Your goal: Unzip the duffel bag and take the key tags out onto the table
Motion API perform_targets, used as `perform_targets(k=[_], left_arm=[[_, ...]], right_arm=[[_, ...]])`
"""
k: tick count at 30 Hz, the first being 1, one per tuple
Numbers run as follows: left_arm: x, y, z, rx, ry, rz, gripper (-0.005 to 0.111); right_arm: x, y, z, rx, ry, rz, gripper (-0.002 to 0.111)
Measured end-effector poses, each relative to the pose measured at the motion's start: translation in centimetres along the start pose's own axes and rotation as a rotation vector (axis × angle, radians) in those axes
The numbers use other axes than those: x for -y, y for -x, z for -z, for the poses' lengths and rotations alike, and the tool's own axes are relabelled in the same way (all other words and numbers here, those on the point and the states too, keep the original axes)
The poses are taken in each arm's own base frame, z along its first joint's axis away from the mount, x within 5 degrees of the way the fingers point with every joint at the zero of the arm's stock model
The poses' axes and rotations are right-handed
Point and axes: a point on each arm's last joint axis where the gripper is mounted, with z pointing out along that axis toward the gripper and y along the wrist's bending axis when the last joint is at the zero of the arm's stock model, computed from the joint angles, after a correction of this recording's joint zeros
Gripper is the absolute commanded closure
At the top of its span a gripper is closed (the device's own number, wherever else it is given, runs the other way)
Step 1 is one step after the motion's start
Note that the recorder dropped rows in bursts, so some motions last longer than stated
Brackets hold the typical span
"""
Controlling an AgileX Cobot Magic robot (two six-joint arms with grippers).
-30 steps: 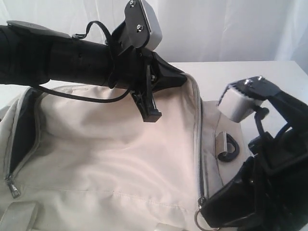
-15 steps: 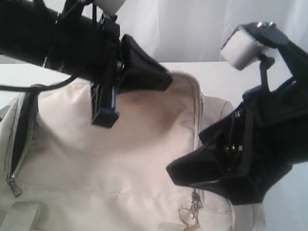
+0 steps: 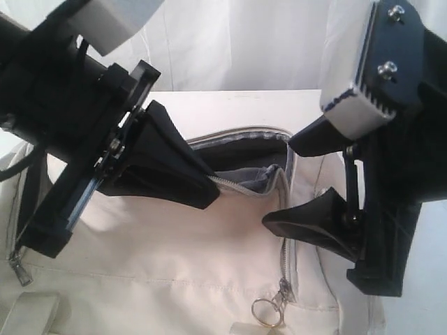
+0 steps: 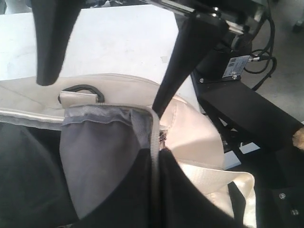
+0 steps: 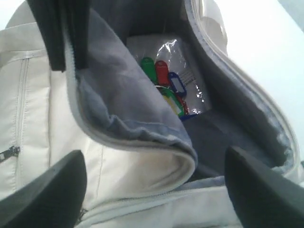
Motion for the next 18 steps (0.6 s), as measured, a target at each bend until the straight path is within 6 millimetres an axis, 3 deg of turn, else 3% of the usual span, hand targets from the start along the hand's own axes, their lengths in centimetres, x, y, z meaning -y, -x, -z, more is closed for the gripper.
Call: perform_targets(k=[6, 8, 9, 10, 11, 12, 14, 16, 18], left_arm=[[0.4, 0.1, 0.0, 0.010, -0.044, 0.013, 0.107], [0.5, 0.4, 0.1, 0.039, -0.055, 0.026, 0.107], [0.6, 0.4, 0.1, 0.046, -0.058, 0.029, 0.107], [0.7, 0.6, 0.1, 0.055, -0.062, 0.032, 0.107], [0.8, 0.6, 0.2, 0.059, -0.068, 0.032, 0.102], [1.1, 0.7, 0.4, 0.061, -0.077, 0.026, 0.096], [1.6, 1.0, 0.9, 0.062, -0.071, 0.004, 0.065], [2.4, 1.1, 1.6, 0.047, -0.054, -0.030, 0.045], [2.8, 1.3, 2.5, 0.034, 0.008, -0.028, 0.042]], right_arm=[[-0.2, 1.0, -0.3, 0.110, 0.028, 0.105, 0.038], [-0.5, 1.4, -1.5, 0.125, 0.090, 0.116, 0.049], [-0.7, 1.4, -1.8, 0.124, 0.110, 0.118, 0.065], [-0.8, 1.5, -2.7, 0.111, 0.138, 0.122, 0.074], [-0.8, 1.5, -3.1, 0.108, 0.145, 0.121, 0.097], [-1.0, 1.6, -3.5, 0.108, 0.157, 0.123, 0.106], [-1.4, 1.9, -3.6, 0.127, 0.176, 0.115, 0.108], [-1.6, 2.0, -3.6, 0.134, 0.196, 0.104, 0.108], [-2.3, 1.8, -3.2, 0.121, 0.265, 0.109, 0.108]])
